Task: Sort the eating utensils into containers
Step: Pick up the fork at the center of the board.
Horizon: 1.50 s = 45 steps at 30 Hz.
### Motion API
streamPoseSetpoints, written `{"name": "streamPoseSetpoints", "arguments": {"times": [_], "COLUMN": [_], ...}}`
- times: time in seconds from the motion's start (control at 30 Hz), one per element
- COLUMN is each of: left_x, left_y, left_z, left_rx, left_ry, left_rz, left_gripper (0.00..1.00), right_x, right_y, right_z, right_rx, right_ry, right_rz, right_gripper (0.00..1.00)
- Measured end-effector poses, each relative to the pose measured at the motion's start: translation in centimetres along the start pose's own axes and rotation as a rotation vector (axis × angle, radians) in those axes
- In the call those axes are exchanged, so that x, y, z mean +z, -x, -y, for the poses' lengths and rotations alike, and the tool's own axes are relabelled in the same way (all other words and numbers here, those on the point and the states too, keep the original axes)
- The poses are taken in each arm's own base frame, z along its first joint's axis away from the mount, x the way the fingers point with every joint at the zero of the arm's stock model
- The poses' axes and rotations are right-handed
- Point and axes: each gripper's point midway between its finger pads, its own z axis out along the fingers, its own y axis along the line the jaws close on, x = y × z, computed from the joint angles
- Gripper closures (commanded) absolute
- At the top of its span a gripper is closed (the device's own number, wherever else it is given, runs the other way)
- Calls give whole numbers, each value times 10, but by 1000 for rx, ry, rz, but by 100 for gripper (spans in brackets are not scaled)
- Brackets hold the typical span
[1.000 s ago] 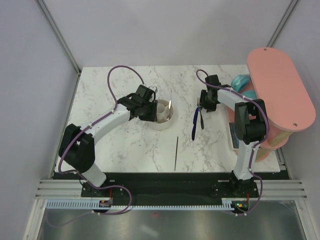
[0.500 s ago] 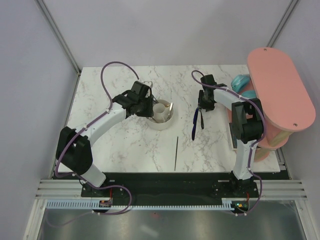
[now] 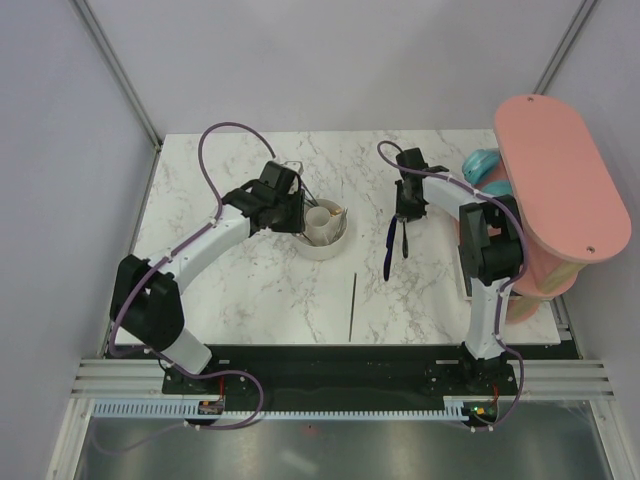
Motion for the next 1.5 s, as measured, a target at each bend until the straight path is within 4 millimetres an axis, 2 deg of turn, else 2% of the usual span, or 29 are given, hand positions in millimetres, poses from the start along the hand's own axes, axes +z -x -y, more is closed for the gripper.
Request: {"name": "streamPoseSetpoints", "arguments": {"times": [0.2,0.4,0.5,0.57,0.77,0.83,1.07,1.2,1.5], "left_x": [-9,-18,-21,-21,-27,-31,-43,-45,-46], "left_y": [8,14,14,12,9,11,19,20,21], "left_z": [-4,-7,-7,-9,-15,-15,-18,-18,-17], "left_rx": [-11,-20,-22,-23,-32,-35,-46,-47,-48], "left_ry": [2,0,-1,2,8,6,0,-2,-7], "left_rz": [31,59,66,63,66,79,117,122,124], "left_gripper": [62,62,62,62,62,62,62,62,62], "right_x": [3,2,3,3,3,3,2,-4,-23], "right_y": [3,2,2,2,2,1,-1,-10,-48], "right_z": [-18,-23,-23,-24,-25,-25,-26,-22,-9], "right_rx": [-35,-46,-45,-47,-61,-62,-60,-58,-70], "right_ry": [12,-11,-20,-24,-36,-37,-23,-13,-11], "right_rz": [7,21,24,22,1,-5,-5,-12,-91], "right_gripper": [69,70,76,84,92,100,100,100,100]}}
